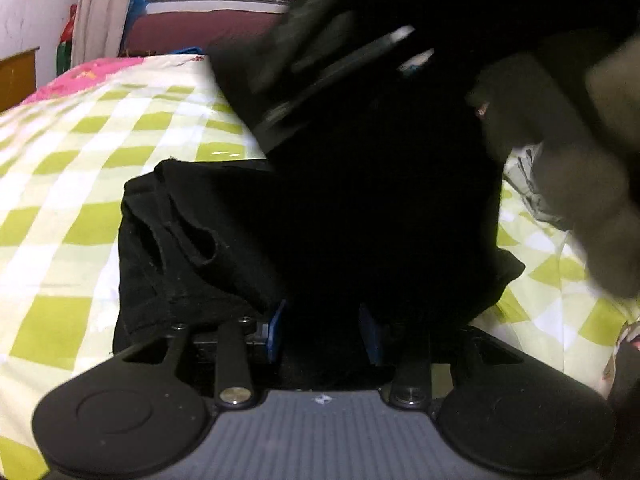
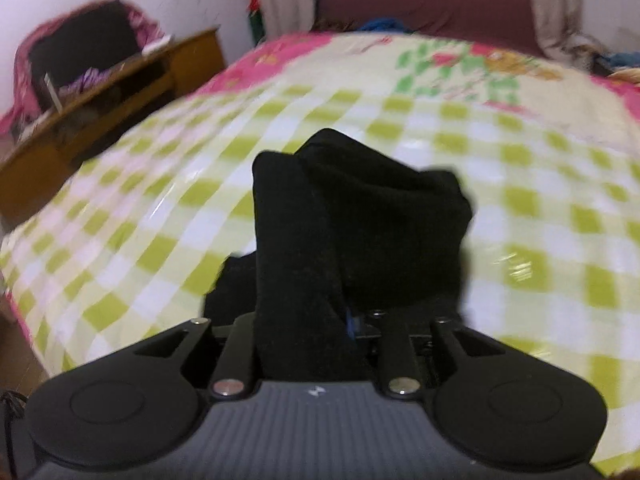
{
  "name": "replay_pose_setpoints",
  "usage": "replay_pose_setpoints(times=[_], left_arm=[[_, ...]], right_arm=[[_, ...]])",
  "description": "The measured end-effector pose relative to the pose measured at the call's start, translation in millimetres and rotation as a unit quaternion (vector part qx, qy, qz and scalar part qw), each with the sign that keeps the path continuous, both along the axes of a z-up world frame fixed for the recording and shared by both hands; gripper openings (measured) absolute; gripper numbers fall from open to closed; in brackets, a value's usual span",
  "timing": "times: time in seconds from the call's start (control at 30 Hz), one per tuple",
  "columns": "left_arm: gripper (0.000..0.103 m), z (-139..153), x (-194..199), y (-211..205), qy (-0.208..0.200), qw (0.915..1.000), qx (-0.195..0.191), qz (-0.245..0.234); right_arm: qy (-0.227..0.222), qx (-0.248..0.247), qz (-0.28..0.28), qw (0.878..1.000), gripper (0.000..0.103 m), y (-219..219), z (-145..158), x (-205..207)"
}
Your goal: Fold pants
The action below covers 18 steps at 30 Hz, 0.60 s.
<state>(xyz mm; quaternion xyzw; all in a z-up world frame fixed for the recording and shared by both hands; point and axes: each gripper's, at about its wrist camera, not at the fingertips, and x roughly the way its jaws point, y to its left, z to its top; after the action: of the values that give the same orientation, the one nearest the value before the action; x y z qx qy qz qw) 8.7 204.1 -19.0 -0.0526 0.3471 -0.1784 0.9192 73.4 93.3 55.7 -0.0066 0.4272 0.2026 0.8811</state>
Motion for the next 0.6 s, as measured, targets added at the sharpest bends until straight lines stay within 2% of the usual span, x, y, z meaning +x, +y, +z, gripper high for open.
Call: replay_pose_setpoints(times=[0.07, 0.13, 0.2, 0.27, 0.33, 0.4, 0.5, 0.6], left_arm=[[0.054, -1.1, 0.1, 8.1, 0.002, 0.9999, -0.012, -0.002], [0.054, -1.9, 1.8, 15.1, 0.004, 0.9997, -0.022, -0.004], [0.054, -3.0, 0.8, 21.7, 0.006, 0.9995, -0.03, -0.004], [0.054, -1.3, 0.9, 27.4, 0.01, 0.9993, -0.035, -0.003], [0.054, -0.1, -2.1, 31.9, 0.011, 0.9994, -0.032, 0.0], [0.054, 1.0, -8.8, 37.4, 0.015, 0.9992, -0.036, 0.005], [0.054, 8.3, -20.4, 50.5, 0.029, 0.9975, -0.063, 0.013], [0.054, 12.2, -23.5, 54.2, 0.035, 0.9964, -0.074, 0.022]], right_arm=[[0.023, 0.013, 0.019, 0.999, 0.042, 8.2, -10.6, -6.9], [0.037, 0.021, 0.031, 0.999, 0.043, 3.3, -11.4, -18.0], [0.03, 0.035, 0.045, 0.998, 0.046, -10.5, -4.0, -31.9], [0.021, 0.062, 0.065, 0.996, 0.056, -26.3, 4.0, -45.5], [0.034, 0.112, 0.08, 0.99, 0.056, -40.7, 9.4, -50.8], [0.037, 0.135, 0.076, 0.987, 0.056, -49.4, 11.3, -51.8], [0.001, 0.116, 0.069, 0.991, 0.057, -61.2, 12.6, -57.8], [-0.005, 0.079, 0.082, 0.993, 0.057, -73.9, 6.4, -68.6]])
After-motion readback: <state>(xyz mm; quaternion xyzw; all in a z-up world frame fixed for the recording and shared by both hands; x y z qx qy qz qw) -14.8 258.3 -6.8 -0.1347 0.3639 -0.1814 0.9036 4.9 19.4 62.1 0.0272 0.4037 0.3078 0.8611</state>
